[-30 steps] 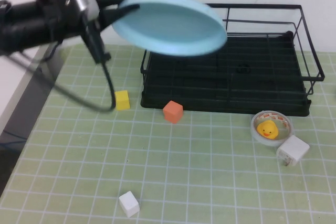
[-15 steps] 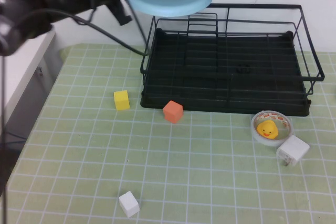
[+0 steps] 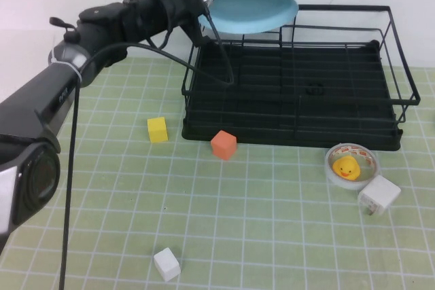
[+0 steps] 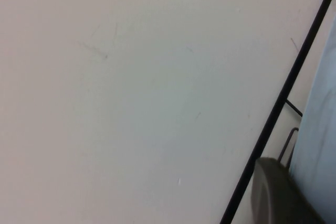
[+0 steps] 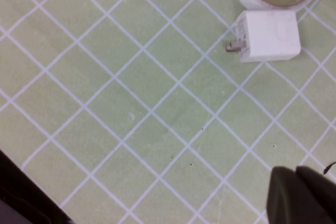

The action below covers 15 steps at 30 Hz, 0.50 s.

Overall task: Place plate on rack
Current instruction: Place the plate on the rack

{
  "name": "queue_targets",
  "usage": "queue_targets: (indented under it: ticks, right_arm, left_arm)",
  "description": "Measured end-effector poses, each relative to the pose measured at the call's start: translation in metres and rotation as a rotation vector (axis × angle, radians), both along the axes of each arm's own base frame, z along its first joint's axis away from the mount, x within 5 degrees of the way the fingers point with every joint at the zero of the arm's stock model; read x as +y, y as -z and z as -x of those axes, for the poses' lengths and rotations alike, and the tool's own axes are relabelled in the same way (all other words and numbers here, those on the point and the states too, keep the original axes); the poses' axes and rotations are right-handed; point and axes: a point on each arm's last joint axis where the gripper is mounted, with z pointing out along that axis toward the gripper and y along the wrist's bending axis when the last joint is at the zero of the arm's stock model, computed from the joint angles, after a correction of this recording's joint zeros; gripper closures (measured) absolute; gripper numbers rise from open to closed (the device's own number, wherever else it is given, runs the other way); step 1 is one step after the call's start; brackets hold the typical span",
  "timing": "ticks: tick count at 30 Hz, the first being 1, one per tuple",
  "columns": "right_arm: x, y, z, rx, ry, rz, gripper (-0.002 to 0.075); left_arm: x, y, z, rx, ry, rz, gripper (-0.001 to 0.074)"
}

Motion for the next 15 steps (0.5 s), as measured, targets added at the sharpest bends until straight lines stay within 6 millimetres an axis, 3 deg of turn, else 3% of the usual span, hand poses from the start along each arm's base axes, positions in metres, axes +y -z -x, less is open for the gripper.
queue_targets:
  ticks: [10,15]
  right_arm:
    - [0.000,0.000,0.000,-0.006,0.003,-0.002,0.0724]
    - [0.000,0.000,-0.001,-0.007,0.003,-0.004,0.0725]
  left_arm:
    - [0.003,0.000,-0.002,0.077,-0.003,0.081,0.0666]
    - [0.002,0.013,-0.004,0.138,0.017,0.115,0.0666]
